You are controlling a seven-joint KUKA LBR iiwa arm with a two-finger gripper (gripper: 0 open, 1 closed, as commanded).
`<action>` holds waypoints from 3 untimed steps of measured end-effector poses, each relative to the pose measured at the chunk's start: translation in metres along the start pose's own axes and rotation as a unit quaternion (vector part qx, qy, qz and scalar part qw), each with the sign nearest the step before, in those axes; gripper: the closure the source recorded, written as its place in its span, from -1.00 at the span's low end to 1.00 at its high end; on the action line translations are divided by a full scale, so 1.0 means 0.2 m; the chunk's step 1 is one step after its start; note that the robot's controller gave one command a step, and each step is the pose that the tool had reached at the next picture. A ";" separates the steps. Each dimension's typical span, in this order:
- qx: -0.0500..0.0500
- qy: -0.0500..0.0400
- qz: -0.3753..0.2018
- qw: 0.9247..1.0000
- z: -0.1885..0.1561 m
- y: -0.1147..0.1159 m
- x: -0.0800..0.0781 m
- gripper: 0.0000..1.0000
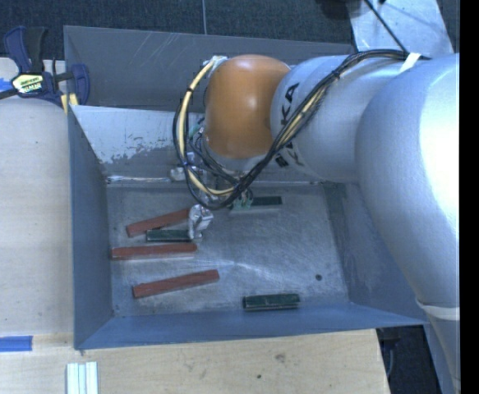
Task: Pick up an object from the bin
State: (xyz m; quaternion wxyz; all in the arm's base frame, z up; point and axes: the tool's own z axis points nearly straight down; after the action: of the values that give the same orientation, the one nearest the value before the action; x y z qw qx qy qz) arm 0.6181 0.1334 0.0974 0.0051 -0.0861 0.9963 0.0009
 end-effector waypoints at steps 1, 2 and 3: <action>0.000 -0.002 0.023 1.000 0.07 -0.02 -0.05 -1.00; 0.001 -0.008 -0.066 0.998 0.09 0.07 -0.05 1.00; 0.001 -0.008 -0.066 0.998 0.09 0.07 -0.05 1.00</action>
Offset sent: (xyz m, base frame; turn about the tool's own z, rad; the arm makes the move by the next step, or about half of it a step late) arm -0.0007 0.0156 -0.0274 -0.1356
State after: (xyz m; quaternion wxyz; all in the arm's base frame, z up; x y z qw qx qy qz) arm 0.6254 0.1482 0.0789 0.0135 -0.1516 0.9884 0.0002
